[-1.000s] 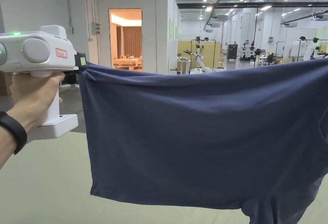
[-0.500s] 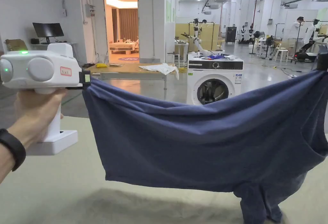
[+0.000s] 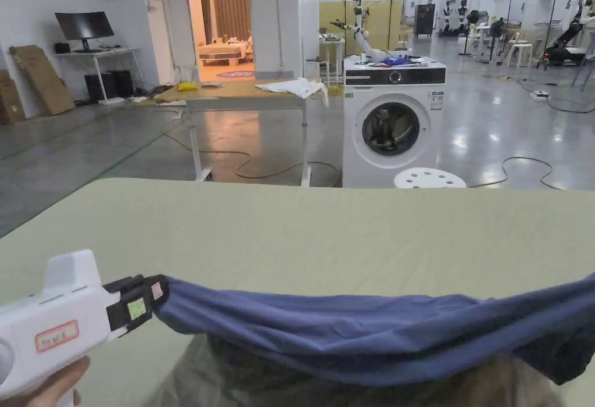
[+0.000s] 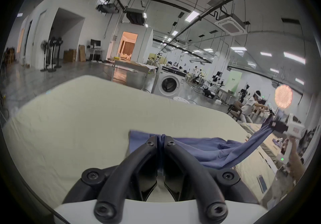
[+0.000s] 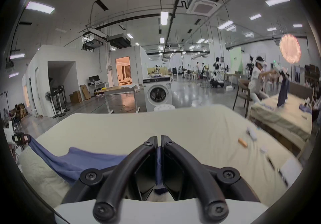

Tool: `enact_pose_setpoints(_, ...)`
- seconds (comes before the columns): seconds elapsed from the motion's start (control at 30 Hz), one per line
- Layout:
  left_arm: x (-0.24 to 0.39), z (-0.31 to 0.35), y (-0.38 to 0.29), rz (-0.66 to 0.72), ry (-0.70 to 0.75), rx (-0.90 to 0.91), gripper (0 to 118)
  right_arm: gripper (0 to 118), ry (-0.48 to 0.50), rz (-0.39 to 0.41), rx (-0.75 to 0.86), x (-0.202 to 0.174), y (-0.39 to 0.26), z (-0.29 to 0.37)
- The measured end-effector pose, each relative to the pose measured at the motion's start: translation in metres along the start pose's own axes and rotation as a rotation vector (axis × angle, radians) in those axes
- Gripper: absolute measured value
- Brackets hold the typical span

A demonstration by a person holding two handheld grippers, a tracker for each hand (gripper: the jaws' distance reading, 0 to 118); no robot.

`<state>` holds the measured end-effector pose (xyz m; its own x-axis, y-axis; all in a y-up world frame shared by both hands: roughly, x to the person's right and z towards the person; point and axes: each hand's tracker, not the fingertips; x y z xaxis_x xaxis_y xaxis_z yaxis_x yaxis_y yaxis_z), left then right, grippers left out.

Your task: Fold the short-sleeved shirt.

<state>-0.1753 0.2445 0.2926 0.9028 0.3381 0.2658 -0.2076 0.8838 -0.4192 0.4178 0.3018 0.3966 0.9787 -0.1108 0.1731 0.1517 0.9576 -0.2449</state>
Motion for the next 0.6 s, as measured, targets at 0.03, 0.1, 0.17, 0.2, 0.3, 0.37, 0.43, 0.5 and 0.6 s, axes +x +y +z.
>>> enact_pose_setpoints(0.03,-0.002,0.012,-0.016,0.008,-0.001,-0.024,0,1,-0.006,-0.043,-0.007,0.006,-0.021,0.015)
enact_pose_setpoints(0.1,-0.005,0.038,-0.049,0.015,0.013,-0.028,0,1,-0.021,-0.102,-0.058,0.016,-0.058,0.044)
enact_pose_setpoints(0.17,-0.008,0.06,-0.078,0.002,0.071,-0.065,0,1,-0.032,-0.147,-0.095,0.022,-0.091,0.071)
enact_pose_setpoints(0.2,-0.01,0.071,-0.09,0.033,0.065,-0.062,0,1,-0.051,-0.141,-0.109,0.024,-0.107,0.085)
enact_pose_setpoints(0.3,-0.014,0.099,-0.123,0.101,0.082,-0.09,0,1,-0.081,-0.19,-0.167,0.029,-0.146,0.115)
enact_pose_setpoints(0.37,-0.017,0.116,-0.139,0.12,0.083,-0.096,0,1,-0.109,-0.23,-0.182,0.033,-0.165,0.13)
enact_pose_setpoints(0.43,-0.022,0.133,-0.15,0.174,0.092,-0.099,0,1,-0.141,-0.261,-0.183,0.038,-0.178,0.143)
enact_pose_setpoints(0.5,-0.029,0.144,-0.158,0.218,0.106,-0.092,0,1,-0.166,-0.284,-0.191,0.043,-0.185,0.154)
enact_pose_setpoints(0.6,-0.033,0.149,-0.17,0.222,0.121,-0.123,0,1,-0.157,-0.331,-0.199,0.047,-0.196,0.165)
